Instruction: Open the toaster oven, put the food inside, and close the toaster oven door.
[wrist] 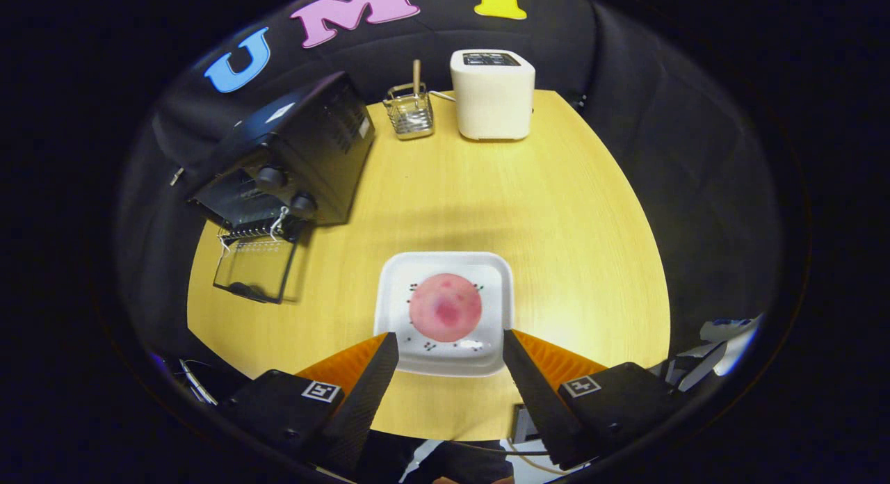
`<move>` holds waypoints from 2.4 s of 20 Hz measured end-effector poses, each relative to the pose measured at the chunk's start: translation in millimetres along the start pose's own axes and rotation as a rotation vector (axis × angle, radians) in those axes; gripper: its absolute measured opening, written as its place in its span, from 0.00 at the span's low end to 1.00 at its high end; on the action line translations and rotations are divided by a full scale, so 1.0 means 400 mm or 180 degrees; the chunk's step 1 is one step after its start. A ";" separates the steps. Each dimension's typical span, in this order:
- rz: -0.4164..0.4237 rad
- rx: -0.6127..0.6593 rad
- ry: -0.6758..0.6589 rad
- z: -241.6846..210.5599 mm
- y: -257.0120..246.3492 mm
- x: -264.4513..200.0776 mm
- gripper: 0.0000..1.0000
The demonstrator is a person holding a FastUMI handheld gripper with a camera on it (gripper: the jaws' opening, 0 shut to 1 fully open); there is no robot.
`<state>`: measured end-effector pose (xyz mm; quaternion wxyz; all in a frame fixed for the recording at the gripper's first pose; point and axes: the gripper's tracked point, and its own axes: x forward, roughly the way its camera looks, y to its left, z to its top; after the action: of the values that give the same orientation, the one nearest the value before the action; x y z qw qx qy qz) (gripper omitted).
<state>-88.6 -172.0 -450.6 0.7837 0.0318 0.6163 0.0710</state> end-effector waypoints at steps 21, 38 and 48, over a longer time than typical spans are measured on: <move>0.0412 0.0479 0.0923 -0.030 -0.107 0.187 0.06; 0.1190 0.1661 0.0327 -0.038 0.038 0.021 0.05; 0.1346 0.1815 0.0186 -0.104 0.417 -0.035 0.05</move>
<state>-144.1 -10.9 -424.1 0.6933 0.3741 0.6132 0.0575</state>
